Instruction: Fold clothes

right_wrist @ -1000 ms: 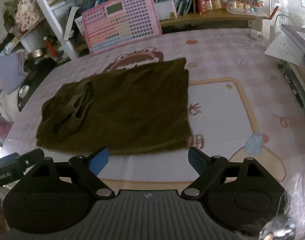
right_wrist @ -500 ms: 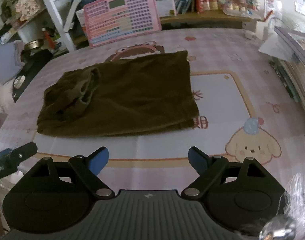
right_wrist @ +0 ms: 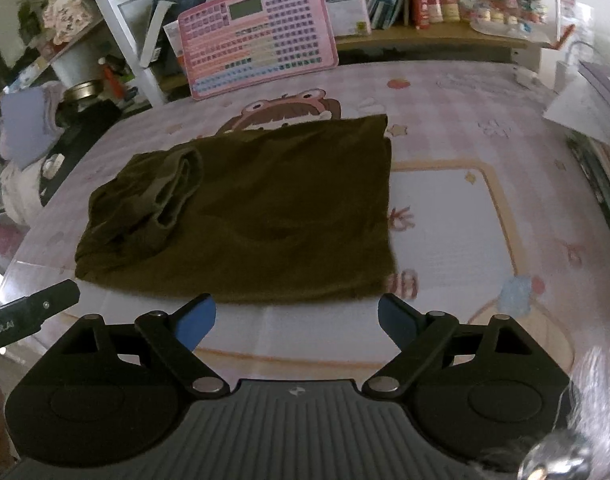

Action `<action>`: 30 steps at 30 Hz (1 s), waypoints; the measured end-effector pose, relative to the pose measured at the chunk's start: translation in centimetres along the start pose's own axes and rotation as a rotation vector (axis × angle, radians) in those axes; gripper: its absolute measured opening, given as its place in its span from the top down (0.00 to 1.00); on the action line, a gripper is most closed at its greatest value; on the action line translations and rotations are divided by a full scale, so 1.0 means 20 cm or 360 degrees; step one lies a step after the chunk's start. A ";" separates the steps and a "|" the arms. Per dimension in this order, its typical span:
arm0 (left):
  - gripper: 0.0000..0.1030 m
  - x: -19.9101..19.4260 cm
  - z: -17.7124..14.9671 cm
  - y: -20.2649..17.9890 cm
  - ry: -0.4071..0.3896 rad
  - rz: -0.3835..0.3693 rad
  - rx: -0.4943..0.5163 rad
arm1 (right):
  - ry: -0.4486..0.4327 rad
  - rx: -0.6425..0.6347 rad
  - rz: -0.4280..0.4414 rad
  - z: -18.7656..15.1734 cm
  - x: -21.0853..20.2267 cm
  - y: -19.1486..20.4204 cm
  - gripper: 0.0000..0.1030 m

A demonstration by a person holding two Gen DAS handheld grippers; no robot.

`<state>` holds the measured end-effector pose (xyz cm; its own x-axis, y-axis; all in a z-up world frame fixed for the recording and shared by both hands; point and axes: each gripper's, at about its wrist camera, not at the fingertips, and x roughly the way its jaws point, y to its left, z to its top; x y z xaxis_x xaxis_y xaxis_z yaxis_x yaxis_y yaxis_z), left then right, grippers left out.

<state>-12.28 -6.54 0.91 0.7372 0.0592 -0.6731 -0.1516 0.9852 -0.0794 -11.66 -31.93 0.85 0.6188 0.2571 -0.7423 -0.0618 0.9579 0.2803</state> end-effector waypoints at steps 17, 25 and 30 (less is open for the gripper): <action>0.05 0.00 -0.06 -0.50 0.0072 0.0230 -0.0061 | 0.0440 0.0525 0.0582 0.33 0.27 -0.67 0.34; 0.05 0.01 -0.06 -0.56 0.0180 0.0164 -0.0052 | 0.0573 0.0649 0.0698 0.35 0.37 -0.76 0.35; 0.06 0.03 -0.06 -0.64 0.0180 0.0074 0.0078 | 0.0619 0.0668 0.0734 0.37 0.43 -0.75 0.38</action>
